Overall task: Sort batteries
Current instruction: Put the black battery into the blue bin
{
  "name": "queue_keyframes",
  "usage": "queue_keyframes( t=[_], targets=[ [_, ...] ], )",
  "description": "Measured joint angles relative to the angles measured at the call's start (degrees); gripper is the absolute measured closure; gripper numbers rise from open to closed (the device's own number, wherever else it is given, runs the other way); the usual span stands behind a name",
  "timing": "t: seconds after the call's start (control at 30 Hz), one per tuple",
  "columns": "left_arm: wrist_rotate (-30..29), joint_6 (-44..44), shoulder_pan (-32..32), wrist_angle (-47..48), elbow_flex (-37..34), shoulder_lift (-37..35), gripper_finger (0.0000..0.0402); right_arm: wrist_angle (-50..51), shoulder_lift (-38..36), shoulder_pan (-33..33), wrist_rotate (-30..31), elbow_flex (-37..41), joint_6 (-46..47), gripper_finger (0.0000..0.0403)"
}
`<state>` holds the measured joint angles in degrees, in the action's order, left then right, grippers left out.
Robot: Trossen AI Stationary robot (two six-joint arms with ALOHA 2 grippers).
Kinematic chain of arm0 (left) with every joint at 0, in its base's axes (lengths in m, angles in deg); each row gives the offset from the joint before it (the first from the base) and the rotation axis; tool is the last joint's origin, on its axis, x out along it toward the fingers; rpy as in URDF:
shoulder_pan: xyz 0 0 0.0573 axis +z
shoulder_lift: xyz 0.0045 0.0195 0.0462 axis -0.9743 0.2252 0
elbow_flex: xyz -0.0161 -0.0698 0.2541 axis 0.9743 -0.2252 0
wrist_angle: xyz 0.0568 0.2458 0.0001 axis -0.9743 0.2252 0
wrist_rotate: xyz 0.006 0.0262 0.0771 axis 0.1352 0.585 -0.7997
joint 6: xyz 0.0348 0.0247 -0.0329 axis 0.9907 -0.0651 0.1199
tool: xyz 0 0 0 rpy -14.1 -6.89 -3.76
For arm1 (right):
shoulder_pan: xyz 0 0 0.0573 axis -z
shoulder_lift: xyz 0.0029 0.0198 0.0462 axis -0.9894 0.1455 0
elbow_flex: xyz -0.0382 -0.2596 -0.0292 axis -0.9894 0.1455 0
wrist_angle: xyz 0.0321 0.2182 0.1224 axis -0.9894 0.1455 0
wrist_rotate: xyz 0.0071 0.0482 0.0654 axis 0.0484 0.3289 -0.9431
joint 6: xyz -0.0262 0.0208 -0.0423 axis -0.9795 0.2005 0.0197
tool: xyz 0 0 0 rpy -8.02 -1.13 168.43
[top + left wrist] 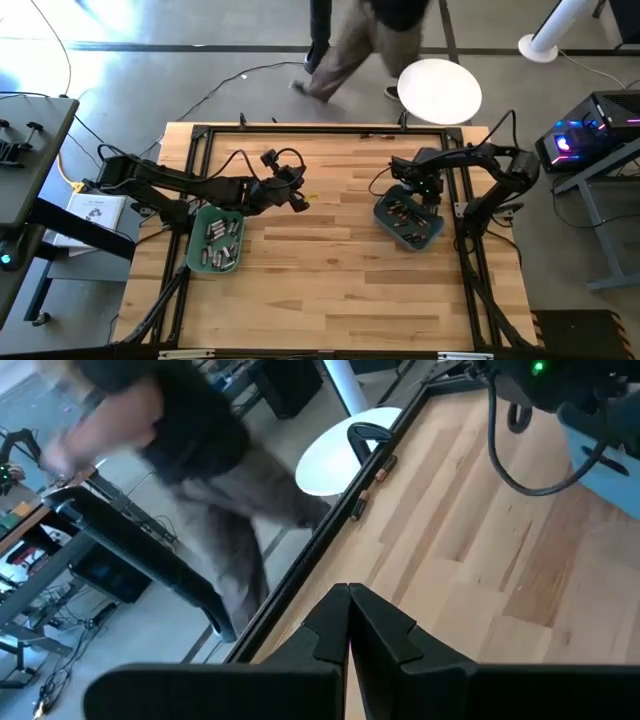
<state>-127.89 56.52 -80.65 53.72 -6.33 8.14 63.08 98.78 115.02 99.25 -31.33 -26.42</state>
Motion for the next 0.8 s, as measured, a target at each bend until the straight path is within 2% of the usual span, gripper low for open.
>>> queue_keyframes(
  t=[0.1,0.17,0.3,0.43,0.63,0.7,0.8],
  targets=[
    [0.0,0.0,0.0,0.0,0.0,0.0,0.0399,-0.2,0.0,0.1,0.5,-0.7,0.7,0.0369],
    [0.0,0.0,0.0,0.0,0.0,0.0,0.0399,-0.4,0.0,0.1,0.9,-1.6,1.3,0.0385],
    [0.0,0.0,0.0,0.0,0.0,0.0,0.0399,0.9,-0.6,0.1,1.0,-3.7,3.6,0.0373],
    [0.0,0.0,0.0,0.0,0.0,0.0,0.0399,4.4,-2.3,0.1,1.6,-7.0,7.0,0.0387],
    [0.0,0.0,-0.1,0.0,0.0,0.0,0.0399,11.2,-7.3,0.1,8.1,-14.3,14.6,0.0387],
    [0.0,0.0,-0.1,0.1,0.0,0.0,0.0399,14.2,-9.9,0.1,7.4,-17.1,15.6,0.0387],
    [0.0,0.0,-0.1,0.2,0.0,0.0,0.0399,16.7,-14.5,-2.1,1.3,-20.0,17.6,0.0387]
  ],
)
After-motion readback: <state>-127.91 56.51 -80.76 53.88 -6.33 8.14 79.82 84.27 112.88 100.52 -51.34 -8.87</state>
